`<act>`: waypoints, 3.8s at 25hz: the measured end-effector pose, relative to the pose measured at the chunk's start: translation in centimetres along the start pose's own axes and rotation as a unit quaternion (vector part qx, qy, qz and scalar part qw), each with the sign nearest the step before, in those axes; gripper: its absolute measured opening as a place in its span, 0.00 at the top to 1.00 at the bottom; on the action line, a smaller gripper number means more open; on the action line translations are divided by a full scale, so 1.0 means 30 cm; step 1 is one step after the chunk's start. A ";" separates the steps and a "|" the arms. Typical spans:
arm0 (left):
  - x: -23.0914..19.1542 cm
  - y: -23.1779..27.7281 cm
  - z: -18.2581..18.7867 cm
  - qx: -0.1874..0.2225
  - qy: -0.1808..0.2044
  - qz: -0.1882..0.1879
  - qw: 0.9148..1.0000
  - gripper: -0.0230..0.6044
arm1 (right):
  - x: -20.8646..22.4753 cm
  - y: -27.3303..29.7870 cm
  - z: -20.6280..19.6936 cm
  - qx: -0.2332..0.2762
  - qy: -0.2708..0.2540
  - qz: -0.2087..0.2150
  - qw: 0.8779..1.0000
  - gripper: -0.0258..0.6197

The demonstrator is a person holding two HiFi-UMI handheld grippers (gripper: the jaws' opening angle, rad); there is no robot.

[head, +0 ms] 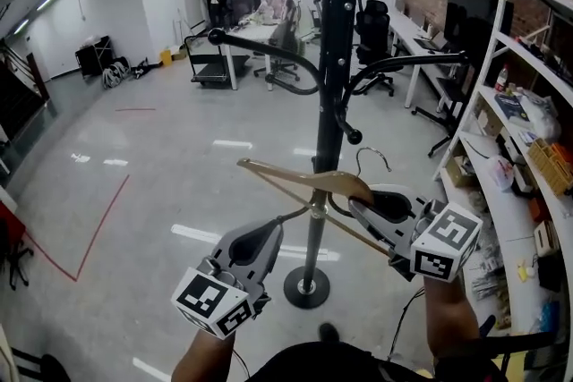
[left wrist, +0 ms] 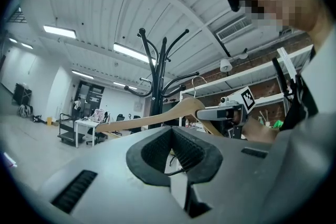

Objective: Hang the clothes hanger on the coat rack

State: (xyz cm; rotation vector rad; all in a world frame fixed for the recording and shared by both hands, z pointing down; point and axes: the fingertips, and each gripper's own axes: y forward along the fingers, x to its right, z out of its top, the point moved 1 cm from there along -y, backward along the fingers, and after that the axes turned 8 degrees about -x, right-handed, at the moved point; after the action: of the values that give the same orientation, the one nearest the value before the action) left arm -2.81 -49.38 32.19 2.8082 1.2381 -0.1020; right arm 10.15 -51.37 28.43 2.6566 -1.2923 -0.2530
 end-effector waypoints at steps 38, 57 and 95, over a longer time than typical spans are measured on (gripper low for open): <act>-0.123 0.205 -0.006 -0.015 -0.007 0.093 0.996 0.96 | 0.217 0.281 -0.096 -0.006 -0.043 0.335 0.941 0.87; -0.126 0.174 -0.018 -0.023 -0.011 0.089 0.996 0.96 | 0.268 0.231 -0.070 0.026 -0.071 0.305 0.950 0.87; -0.084 0.048 -0.028 -0.002 -0.028 0.050 0.998 0.96 | 0.379 -0.065 0.064 0.086 -0.099 -0.050 0.990 0.89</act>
State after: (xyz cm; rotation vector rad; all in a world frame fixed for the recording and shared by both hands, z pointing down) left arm -3.41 -52.13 33.29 2.8371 1.0831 -0.1701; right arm 18.12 -59.34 25.27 2.9113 -1.2902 -0.4475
